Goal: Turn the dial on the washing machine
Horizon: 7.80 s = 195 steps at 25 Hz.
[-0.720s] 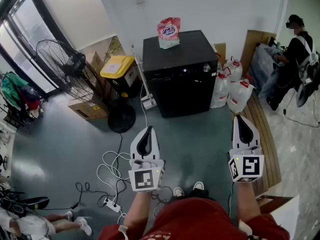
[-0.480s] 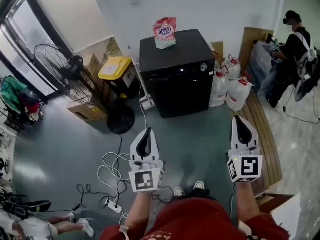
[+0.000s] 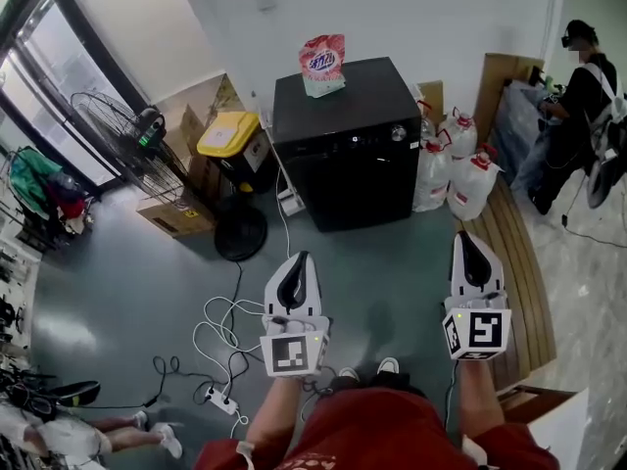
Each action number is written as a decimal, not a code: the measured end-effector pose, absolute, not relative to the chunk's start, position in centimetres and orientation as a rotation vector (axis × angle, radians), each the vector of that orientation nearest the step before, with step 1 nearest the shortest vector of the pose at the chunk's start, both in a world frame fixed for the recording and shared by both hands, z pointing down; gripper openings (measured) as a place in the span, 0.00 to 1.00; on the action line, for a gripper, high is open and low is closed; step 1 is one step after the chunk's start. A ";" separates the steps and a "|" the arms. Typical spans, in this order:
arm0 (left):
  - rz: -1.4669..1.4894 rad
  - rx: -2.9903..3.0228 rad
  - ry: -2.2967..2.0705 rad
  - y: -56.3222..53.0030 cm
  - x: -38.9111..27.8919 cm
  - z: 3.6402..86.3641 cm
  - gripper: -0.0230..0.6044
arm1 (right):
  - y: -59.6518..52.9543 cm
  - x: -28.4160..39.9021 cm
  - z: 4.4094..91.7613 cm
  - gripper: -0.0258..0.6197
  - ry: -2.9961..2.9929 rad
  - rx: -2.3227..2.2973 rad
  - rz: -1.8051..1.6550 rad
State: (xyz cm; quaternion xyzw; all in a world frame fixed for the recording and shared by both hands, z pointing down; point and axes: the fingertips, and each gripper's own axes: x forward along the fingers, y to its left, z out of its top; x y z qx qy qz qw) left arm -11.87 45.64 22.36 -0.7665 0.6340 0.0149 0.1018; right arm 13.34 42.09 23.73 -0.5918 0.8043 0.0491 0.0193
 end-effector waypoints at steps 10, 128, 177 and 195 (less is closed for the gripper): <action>0.022 -2.250 1.879 44.5 -9.0 23.1 0.05 | 40.6 15.9 25.0 0.05 2.507 -1.837 0.145; -0.065 -2.414 2.129 -10.0 -10.9 50.8 0.05 | -17.0 6.7 55.6 0.20 2.911 -1.840 -0.178; -0.062 -2.612 1.970 -12.6 -9.2 52.8 0.05 | -25.8 6.5 61.9 0.46 2.923 -1.987 -0.469; -0.066 -2.609 1.957 -12.6 -9.2 52.6 0.05 | -25.8 6.9 62.2 0.45 2.732 -1.784 -0.858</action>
